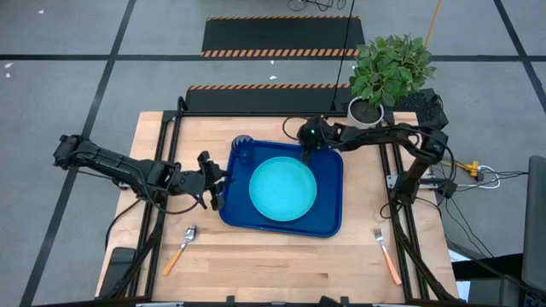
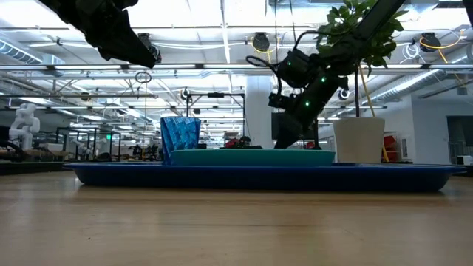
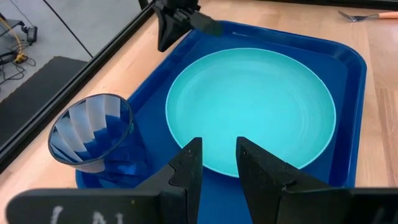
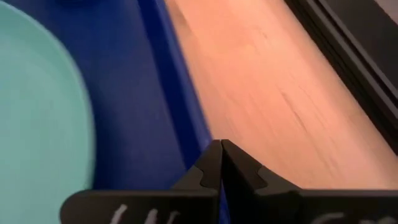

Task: Pick and place plate/cup/fork/spoon on tray
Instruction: Adjust the serving tray

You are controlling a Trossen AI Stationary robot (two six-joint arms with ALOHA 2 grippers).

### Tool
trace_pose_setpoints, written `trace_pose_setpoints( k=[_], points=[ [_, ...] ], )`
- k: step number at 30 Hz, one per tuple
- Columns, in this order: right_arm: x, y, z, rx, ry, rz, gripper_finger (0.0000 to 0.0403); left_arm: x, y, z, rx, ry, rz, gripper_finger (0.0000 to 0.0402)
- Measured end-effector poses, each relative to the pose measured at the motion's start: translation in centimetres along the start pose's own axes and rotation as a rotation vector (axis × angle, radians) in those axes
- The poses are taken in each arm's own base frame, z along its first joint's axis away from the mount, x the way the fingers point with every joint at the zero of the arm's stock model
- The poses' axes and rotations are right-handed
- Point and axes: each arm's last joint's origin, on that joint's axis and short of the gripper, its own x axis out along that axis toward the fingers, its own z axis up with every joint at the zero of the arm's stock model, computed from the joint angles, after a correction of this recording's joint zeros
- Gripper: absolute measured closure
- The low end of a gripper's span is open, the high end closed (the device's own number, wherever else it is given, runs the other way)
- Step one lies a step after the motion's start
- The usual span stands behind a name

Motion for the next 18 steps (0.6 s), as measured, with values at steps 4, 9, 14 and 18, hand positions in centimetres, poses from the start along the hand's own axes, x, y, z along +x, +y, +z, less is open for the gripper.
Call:
trace_pose_setpoints(
  k=[4, 9, 14, 18],
  points=[
    [0.7, -0.6, -0.4, 0.015, 0.009, 0.037, 0.0403, 0.0, 0.0, 0.0, -0.001, 0.000, 0.000, 0.0300],
    [1.7, -0.6, -0.7, 0.012, 0.007, 0.058, 0.0403, 0.0, 0.0, 0.0, -0.003, 0.000, 0.000, 0.0300],
    [1.9, -0.5, -0.3, -0.011, -0.043, 0.074, 0.0403, 0.0, 0.0, 0.0, -0.002, 0.000, 0.000, 0.0300],
    [1.8, -0.6, 0.4, -0.020, -0.074, 0.099, 0.0403, 0.0, 0.0, 0.0, -0.002, 0.000, 0.000, 0.0300]
  ],
)
